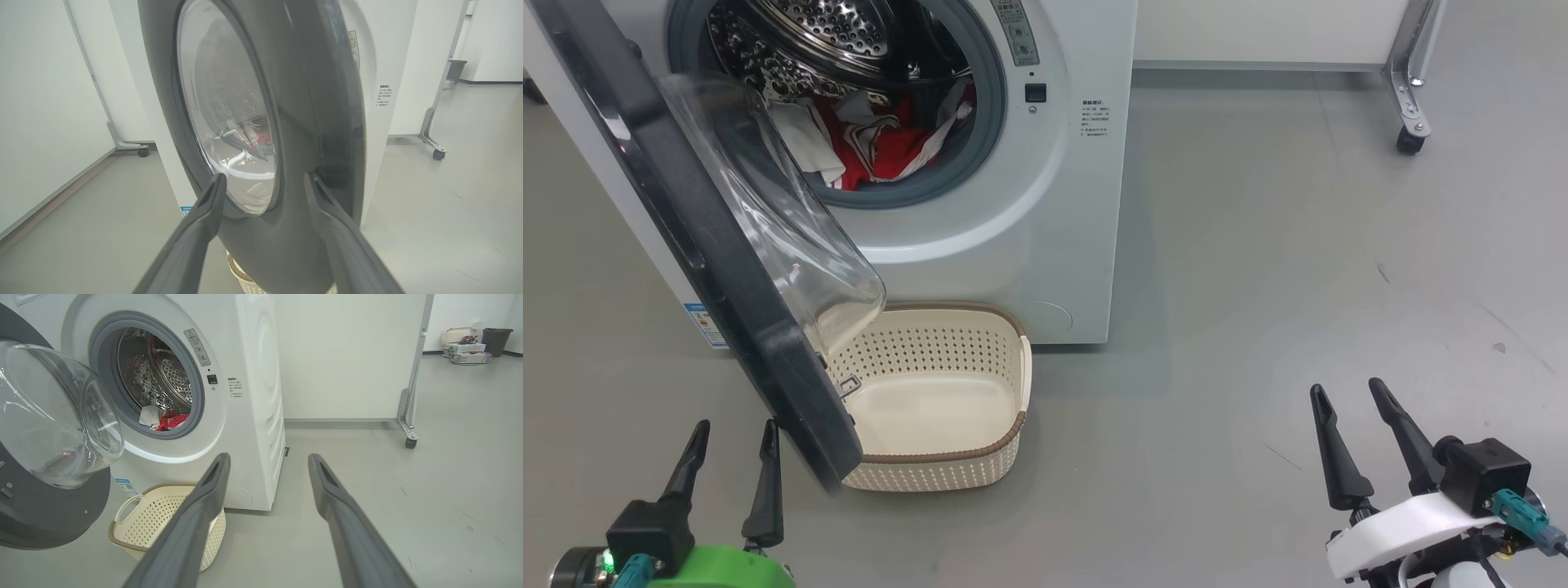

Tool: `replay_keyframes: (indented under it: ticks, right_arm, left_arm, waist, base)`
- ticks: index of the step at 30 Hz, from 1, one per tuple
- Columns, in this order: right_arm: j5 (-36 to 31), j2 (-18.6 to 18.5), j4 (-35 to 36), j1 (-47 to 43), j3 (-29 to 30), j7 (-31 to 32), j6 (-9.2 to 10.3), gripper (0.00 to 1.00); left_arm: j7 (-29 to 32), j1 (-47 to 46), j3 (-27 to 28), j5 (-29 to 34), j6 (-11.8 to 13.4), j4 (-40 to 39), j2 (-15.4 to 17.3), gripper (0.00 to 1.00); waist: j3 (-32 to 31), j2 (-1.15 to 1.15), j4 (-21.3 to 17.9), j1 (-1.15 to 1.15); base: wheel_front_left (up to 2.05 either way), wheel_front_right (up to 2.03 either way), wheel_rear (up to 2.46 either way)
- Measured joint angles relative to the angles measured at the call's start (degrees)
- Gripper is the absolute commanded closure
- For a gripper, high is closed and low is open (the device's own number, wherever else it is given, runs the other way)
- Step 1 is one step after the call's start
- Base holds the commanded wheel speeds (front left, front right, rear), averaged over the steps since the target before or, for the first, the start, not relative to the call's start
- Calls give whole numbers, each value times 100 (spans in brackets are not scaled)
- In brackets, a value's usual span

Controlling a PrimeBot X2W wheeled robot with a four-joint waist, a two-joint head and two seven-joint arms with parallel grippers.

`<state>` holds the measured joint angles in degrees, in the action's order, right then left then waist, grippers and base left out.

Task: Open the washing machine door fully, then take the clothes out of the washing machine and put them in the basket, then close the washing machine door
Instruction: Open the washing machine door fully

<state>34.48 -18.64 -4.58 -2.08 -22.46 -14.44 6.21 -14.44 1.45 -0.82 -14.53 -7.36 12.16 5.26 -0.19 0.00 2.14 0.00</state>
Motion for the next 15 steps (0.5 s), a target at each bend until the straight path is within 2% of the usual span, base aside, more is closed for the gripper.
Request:
replay_keyframes:
  ticks: [15]
  right_arm:
    - [-290,130,122,-241,141,0,-8,0]
  left_arm:
    - [0,32,-8,0,0,35,-34,0]
  waist:
    - [13,0,18,0]
  base:
    - [0,0,0]
